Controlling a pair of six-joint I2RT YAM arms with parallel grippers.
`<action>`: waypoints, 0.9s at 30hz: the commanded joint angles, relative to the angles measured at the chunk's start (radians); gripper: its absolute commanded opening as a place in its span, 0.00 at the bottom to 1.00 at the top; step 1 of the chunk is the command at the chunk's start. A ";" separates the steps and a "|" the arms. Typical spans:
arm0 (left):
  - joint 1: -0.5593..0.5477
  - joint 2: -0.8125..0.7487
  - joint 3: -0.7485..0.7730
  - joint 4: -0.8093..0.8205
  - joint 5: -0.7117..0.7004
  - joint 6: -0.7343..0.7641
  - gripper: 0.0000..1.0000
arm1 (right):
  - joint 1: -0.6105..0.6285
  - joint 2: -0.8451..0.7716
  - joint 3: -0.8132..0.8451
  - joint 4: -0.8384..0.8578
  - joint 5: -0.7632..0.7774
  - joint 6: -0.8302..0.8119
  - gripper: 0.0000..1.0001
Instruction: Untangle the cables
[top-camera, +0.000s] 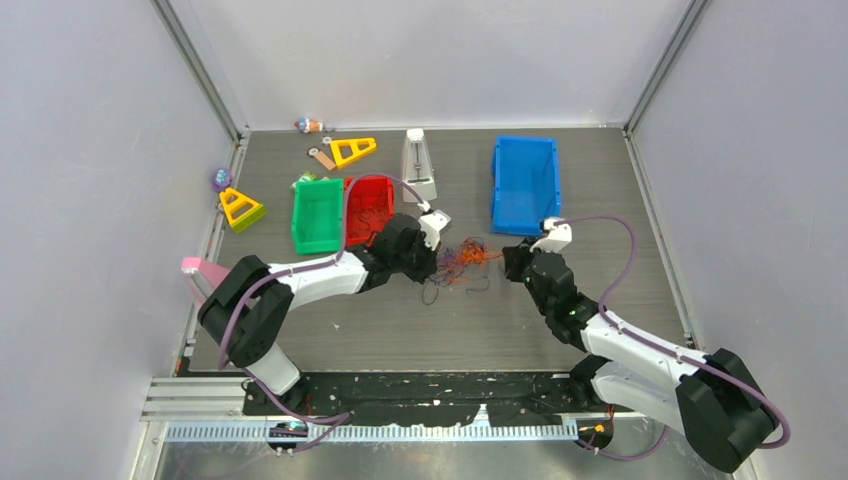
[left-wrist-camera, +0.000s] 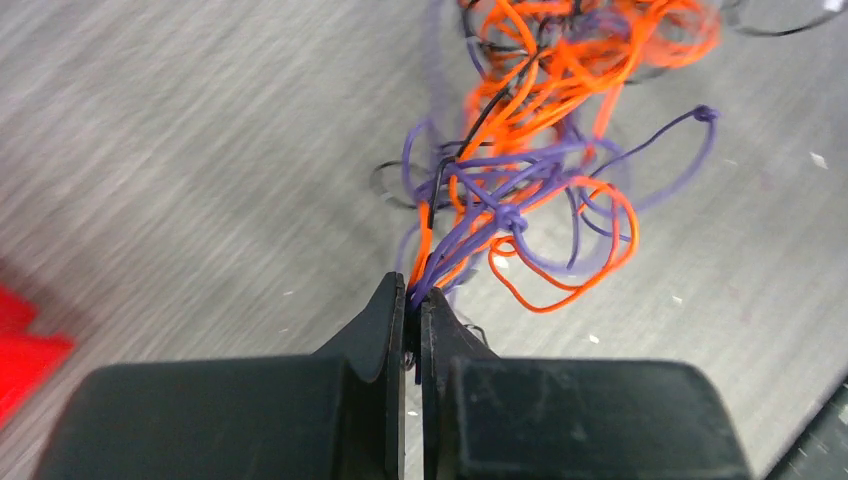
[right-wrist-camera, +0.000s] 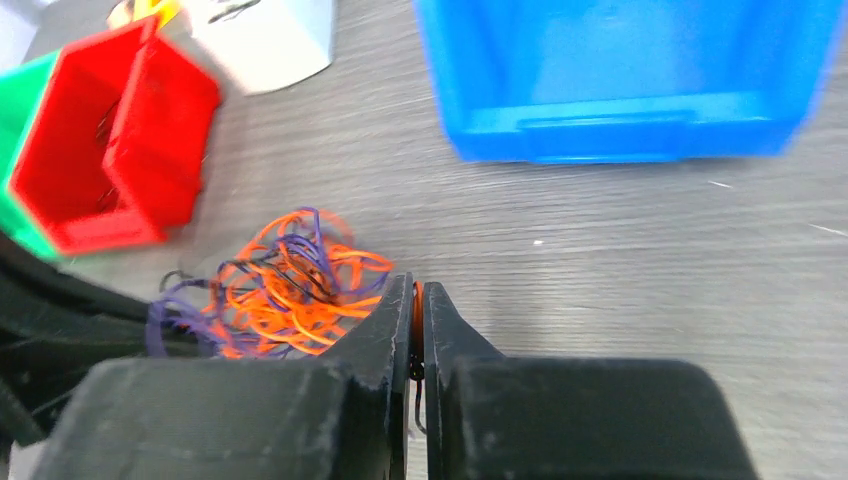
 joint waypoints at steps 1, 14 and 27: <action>0.016 -0.051 0.011 -0.092 -0.313 -0.036 0.00 | -0.006 -0.059 0.001 -0.097 0.355 0.094 0.05; 0.039 -0.142 -0.066 -0.025 -0.346 -0.040 0.00 | -0.006 -0.048 0.015 -0.096 0.318 0.054 0.06; 0.039 -0.206 -0.135 0.114 -0.112 -0.005 0.00 | -0.006 -0.075 -0.056 0.126 -0.038 -0.107 0.77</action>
